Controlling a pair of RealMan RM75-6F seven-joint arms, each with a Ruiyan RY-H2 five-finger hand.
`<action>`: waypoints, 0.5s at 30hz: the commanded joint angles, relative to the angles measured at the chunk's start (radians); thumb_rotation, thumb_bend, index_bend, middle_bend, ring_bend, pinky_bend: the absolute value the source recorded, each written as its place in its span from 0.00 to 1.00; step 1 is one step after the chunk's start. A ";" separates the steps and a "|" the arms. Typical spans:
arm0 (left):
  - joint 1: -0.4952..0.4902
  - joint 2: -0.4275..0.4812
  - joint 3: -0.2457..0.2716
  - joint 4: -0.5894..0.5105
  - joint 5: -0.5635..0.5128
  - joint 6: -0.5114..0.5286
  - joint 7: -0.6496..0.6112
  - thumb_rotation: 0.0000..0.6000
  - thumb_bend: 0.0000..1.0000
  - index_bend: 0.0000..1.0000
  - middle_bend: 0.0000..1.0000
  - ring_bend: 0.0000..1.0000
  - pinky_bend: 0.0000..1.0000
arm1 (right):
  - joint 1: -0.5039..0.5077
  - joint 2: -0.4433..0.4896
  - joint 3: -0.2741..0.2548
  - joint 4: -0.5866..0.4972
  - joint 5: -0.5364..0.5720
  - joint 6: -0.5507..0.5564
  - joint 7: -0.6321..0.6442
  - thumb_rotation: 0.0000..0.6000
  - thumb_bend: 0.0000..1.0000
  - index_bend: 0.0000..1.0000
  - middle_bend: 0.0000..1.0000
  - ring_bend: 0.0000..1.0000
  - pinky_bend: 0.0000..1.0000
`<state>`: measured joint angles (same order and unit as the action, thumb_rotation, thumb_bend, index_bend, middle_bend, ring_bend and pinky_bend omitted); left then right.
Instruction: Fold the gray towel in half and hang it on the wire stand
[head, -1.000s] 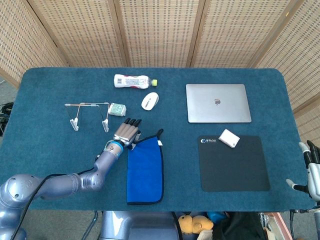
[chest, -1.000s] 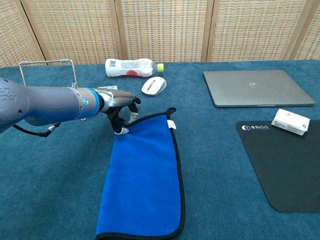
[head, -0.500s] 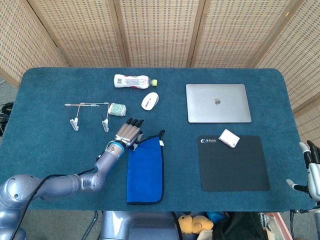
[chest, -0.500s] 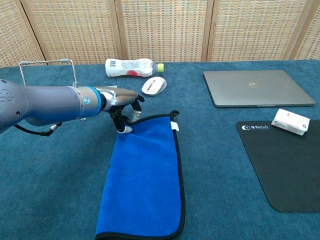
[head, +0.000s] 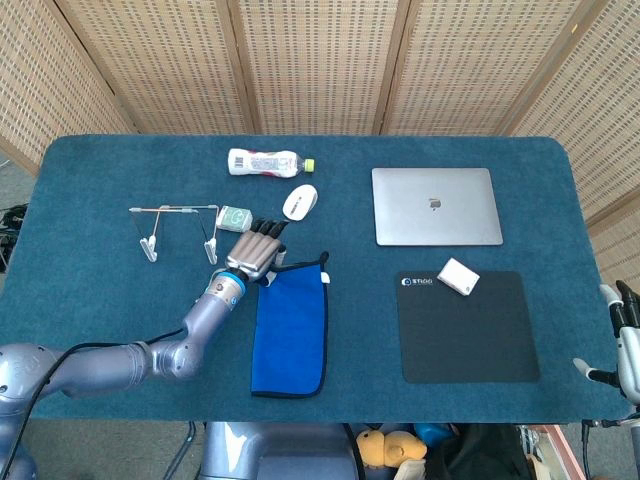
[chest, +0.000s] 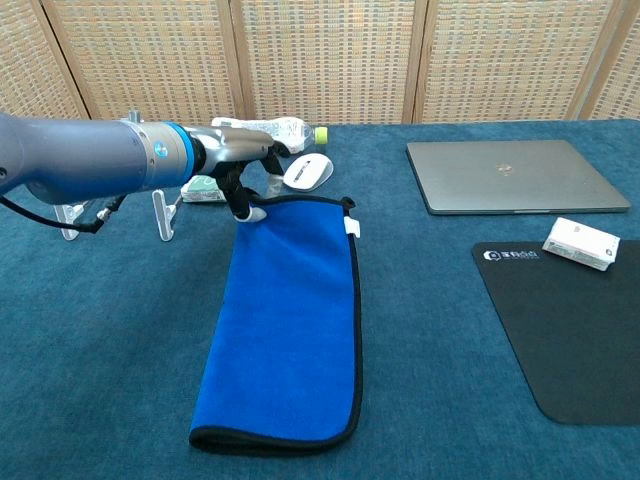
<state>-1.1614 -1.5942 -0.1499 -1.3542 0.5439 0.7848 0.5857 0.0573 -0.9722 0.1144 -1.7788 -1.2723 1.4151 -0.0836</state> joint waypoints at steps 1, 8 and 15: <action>0.000 0.039 -0.023 -0.029 0.024 0.019 -0.015 1.00 0.73 0.79 0.00 0.00 0.00 | -0.001 0.002 0.000 -0.001 -0.002 0.001 0.003 1.00 0.00 0.00 0.00 0.00 0.00; 0.001 0.137 -0.061 -0.083 0.036 0.042 -0.030 1.00 0.73 0.79 0.00 0.00 0.00 | -0.003 0.006 -0.001 -0.002 -0.008 0.003 0.014 1.00 0.00 0.00 0.00 0.00 0.00; 0.016 0.234 -0.099 -0.086 0.059 0.036 -0.084 1.00 0.72 0.79 0.00 0.00 0.00 | -0.001 0.006 -0.003 0.000 -0.011 -0.003 0.019 1.00 0.00 0.00 0.00 0.00 0.00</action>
<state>-1.1507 -1.3766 -0.2363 -1.4399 0.5976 0.8244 0.5181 0.0558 -0.9658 0.1115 -1.7791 -1.2832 1.4119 -0.0646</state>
